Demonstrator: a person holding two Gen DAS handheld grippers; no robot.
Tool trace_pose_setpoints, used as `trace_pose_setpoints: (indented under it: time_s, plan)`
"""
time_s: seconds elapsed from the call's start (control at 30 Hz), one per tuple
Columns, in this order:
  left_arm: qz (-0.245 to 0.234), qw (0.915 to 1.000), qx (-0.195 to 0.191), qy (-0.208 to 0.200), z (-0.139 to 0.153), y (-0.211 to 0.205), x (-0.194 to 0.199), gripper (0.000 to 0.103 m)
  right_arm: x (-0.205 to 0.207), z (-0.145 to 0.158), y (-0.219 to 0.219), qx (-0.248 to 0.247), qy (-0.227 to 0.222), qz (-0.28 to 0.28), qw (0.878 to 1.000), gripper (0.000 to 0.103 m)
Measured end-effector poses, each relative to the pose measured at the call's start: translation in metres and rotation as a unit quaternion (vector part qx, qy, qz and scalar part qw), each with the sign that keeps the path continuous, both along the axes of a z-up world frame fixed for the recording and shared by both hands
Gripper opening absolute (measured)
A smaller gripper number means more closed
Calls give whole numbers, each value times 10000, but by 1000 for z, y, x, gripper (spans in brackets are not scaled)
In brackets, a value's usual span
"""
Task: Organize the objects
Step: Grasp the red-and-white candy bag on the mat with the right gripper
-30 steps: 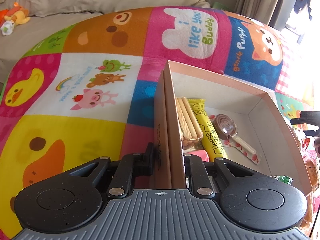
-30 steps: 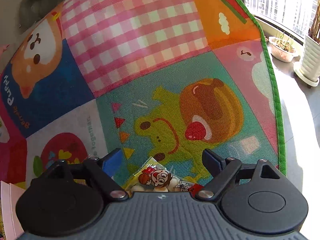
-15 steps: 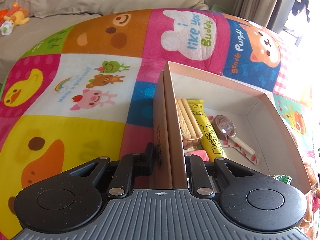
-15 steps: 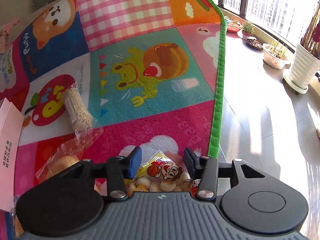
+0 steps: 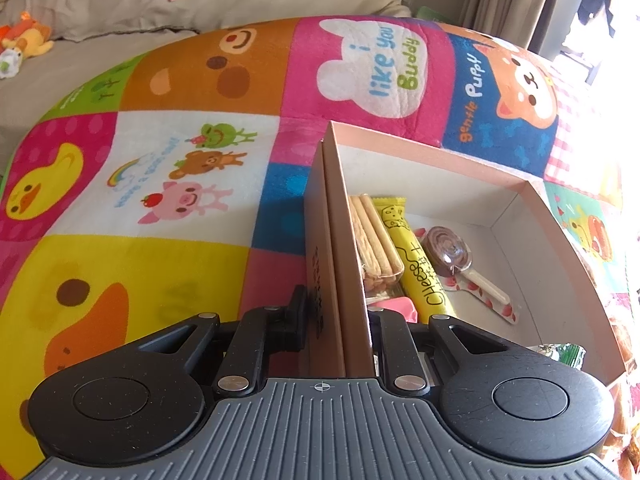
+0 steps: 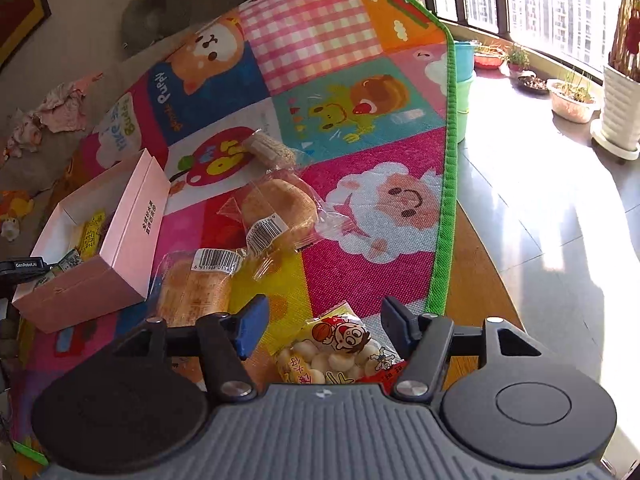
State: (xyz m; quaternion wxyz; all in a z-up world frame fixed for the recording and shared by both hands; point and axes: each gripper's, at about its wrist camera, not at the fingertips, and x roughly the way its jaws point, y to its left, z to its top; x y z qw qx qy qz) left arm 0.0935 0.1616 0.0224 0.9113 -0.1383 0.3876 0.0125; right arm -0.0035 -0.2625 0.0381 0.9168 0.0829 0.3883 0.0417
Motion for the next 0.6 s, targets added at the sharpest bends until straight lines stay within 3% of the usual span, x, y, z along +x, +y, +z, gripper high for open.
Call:
trace_pose_setpoints:
  time_s: [0.17, 0.2, 0.27, 0.33, 0.43, 0.6]
  plan:
    - [36, 10000, -34, -6, 0, 0, 0, 19, -5, -11, 19, -675, 69, 303, 9972, 75]
    - [37, 10000, -32, -3, 0, 0, 0, 19, -7, -12, 22, -704, 106, 357, 9968, 75]
    - [26, 10000, -25, 3, 0, 0, 0, 19, -12, -12, 26, -316, 213, 735, 9966, 75]
    - [19, 10000, -22, 0, 0, 0, -1, 19, -20, -6, 34, -263, 57, 993, 9947, 75]
    - [28, 10000, -23, -2, 0, 0, -1, 19, -20, 2, 38, -561, -137, 893, 9943, 75]
    - [-2, 10000, 20, 7, 0, -1, -1, 19, -8, -7, 35, -557, 49, 808, 9952, 75]
